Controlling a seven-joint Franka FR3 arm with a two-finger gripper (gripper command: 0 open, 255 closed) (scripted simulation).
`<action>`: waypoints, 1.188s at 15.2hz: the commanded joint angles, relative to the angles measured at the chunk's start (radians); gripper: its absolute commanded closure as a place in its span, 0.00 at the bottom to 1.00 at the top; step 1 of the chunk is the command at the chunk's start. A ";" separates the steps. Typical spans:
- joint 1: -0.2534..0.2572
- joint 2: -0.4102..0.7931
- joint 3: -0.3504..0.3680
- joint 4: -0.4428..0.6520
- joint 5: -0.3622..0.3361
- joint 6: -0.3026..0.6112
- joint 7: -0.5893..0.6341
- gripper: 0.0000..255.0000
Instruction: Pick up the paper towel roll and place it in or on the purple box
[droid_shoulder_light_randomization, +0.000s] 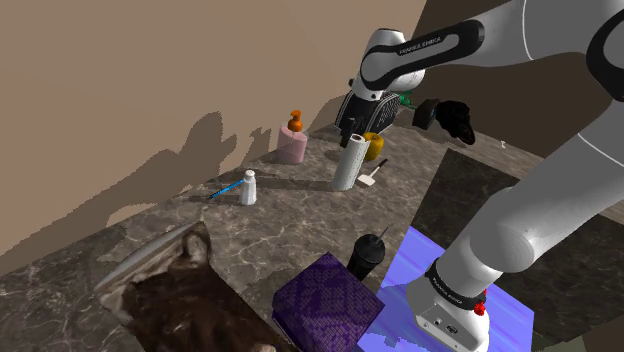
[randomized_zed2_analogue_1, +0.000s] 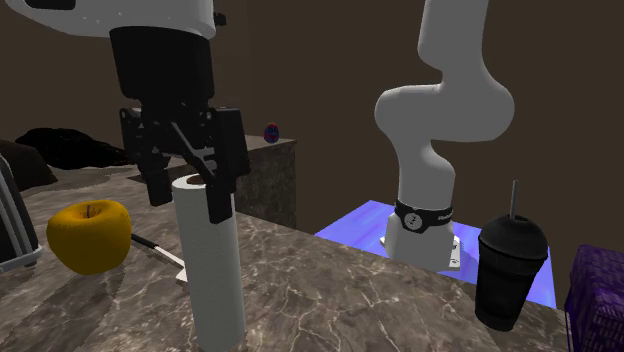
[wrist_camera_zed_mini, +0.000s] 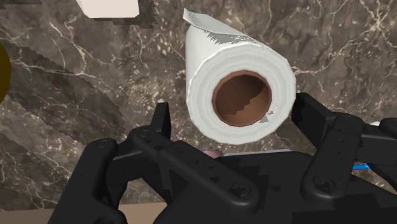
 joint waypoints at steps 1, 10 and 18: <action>0.000 0.001 0.000 -0.001 0.000 0.003 0.000 0.00; 0.000 0.001 0.000 -0.001 0.000 0.002 0.000 1.00; 0.000 -0.017 0.002 0.022 -0.003 -0.039 0.003 1.00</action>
